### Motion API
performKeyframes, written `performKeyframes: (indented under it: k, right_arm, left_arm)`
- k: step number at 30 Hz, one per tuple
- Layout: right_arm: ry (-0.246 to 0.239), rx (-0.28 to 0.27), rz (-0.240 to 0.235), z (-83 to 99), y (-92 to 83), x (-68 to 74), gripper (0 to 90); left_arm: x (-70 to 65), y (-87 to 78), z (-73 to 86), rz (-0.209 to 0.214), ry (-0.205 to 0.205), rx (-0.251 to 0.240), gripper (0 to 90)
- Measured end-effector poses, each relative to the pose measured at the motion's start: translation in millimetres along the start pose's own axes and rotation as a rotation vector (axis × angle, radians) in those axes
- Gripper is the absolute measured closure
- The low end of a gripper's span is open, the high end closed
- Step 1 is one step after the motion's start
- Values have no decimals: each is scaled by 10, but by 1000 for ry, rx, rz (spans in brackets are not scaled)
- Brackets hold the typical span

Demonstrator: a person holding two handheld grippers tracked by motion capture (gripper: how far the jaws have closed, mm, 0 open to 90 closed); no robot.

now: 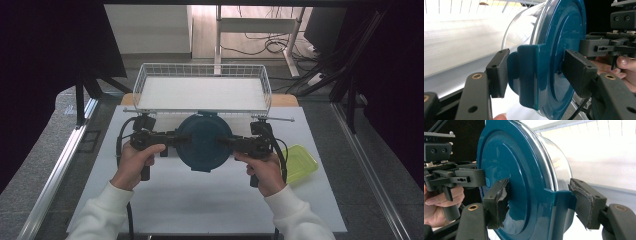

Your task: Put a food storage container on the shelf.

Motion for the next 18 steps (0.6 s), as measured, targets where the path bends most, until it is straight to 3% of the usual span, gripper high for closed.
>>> performKeyframes:
  k: [18]
  right_arm:
    - [-21,-15,-2,-275,-99,122,340]
  left_arm:
    - [-107,-109,-284,2,30,-19,397]
Point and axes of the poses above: each handheld gripper's, and its own axes: y roughly forward along the jaws, z roughly out of its underside, x roughly to its left, the point moved 5 cm from there along y, roughly forward along the jaws, and after that the axes turned 1 degree about x, right-handed, at the moved point
